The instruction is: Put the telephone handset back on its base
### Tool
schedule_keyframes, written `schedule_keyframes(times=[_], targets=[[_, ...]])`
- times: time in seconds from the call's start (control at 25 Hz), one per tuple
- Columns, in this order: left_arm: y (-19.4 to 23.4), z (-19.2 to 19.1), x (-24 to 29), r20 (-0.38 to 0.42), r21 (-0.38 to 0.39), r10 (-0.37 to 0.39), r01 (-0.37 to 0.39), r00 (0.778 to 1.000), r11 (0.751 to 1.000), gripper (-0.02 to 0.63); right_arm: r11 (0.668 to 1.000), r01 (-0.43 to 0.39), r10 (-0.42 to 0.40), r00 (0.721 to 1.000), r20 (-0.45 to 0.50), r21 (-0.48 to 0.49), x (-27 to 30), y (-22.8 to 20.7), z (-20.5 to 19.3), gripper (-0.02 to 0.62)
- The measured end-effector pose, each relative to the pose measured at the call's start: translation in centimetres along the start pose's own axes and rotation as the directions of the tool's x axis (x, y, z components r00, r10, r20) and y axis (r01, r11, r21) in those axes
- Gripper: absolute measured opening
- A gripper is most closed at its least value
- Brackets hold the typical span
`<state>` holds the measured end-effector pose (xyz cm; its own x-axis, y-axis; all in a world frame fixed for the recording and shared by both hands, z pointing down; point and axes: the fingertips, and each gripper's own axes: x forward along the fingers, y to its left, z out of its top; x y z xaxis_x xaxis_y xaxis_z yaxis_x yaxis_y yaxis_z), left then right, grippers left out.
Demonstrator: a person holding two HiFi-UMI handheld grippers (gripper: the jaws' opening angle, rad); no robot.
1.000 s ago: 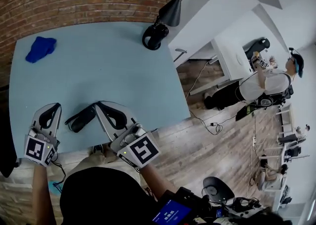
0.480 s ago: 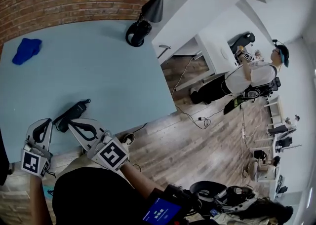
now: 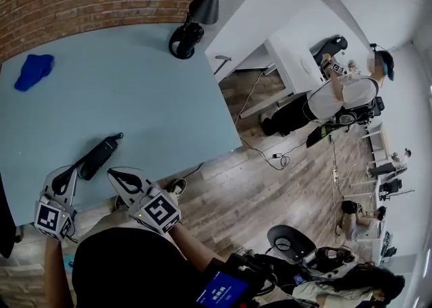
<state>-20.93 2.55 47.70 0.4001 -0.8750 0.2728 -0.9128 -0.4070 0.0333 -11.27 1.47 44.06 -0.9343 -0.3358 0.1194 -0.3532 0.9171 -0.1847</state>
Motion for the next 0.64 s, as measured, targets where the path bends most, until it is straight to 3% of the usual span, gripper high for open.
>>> schedule_keyframes(times=[0.64], targets=[[-0.1, -2.3, 1.9, -0.046, -0.009, -0.03, 0.029, 0.999, 1.0, 0.031, 0.998, 0.054, -0.055, 0.998, 0.029, 0.019, -1.0, -1.7, -0.6, 0.014]])
